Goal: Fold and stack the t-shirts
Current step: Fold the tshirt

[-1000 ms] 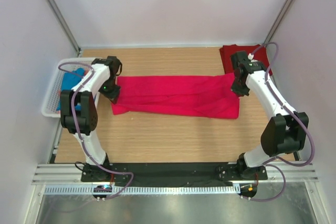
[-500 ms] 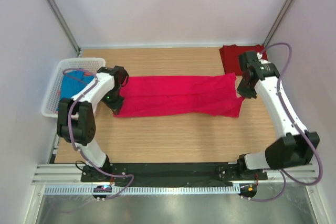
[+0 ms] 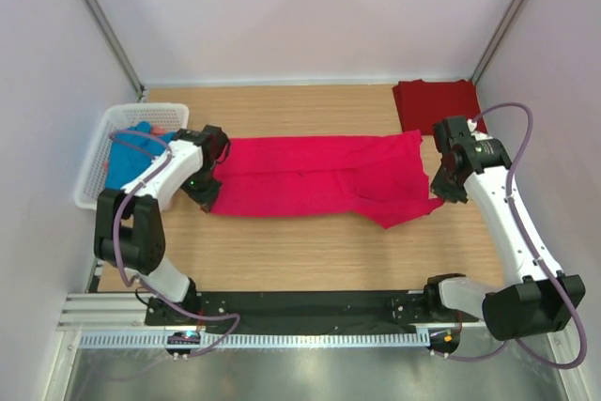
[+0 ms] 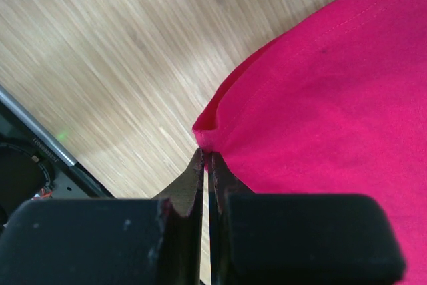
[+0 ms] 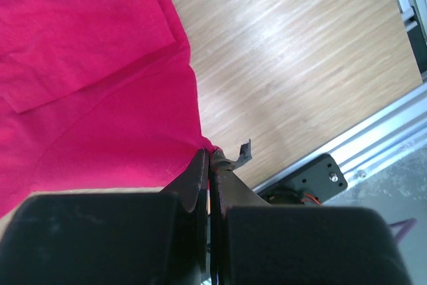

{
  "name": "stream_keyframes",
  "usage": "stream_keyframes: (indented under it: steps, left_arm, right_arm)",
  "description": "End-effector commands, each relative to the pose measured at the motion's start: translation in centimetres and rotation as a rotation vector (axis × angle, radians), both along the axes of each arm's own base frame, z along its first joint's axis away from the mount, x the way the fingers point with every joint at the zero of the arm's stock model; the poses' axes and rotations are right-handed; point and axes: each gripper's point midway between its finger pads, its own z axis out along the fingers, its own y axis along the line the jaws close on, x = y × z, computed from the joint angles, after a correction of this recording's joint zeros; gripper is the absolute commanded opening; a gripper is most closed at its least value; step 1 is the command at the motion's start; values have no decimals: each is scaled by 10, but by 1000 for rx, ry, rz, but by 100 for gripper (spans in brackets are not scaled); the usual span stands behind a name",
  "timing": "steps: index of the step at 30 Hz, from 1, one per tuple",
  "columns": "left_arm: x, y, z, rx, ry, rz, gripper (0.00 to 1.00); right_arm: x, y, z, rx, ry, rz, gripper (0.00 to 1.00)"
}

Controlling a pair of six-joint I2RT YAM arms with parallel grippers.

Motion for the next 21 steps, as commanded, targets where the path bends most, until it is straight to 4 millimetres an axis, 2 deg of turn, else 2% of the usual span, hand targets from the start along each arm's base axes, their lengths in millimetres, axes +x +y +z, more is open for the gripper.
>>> stream_keyframes:
  steps: [1, 3, 4, 5, 8, 9, 10, 11, 13, 14, 16, 21]
  left_arm:
    - [20, 2, -4, 41, -20, -35, 0]
    - [33, 1, 1, 52, -16, -55, 0]
    - [34, 2, -4, 67, 26, -62, 0]
    - [47, 0, 2, 71, -3, -69, 0]
    - [58, 2, 2, 99, 21, -92, 0]
    - [67, 1, 7, 104, 6, -93, 0]
    - [70, 1, 8, 111, 10, -101, 0]
    - [69, 3, 3, 124, 49, -106, 0]
    - [79, 5, 8, 147, 45, -106, 0]
    - [79, 5, 2, 156, 73, -109, 0]
    - [84, 6, 3, 168, 77, -107, 0]
    - [94, 5, -2, 183, 93, -101, 0]
  right_arm:
    - [27, 4, 4, 12, -83, 5, 1]
    - [38, 5, -3, 7, -57, 16, 1]
    - [49, 6, -1, 8, -75, 20, 1]
    - [57, 6, -9, -3, -43, 25, 1]
    - [81, 4, -4, -37, -53, 35, 1]
    - [87, 4, -3, -40, -52, 42, 1]
    - [101, 3, -3, -54, -51, 55, 1]
    - [106, 2, -3, -66, -45, 55, 1]
    - [121, 0, -4, -88, -31, 56, 1]
    - [126, -1, -4, -98, -26, 56, 1]
    - [139, 1, -1, -99, -51, 66, 1]
    - [164, -7, -13, -93, -43, 53, 1]
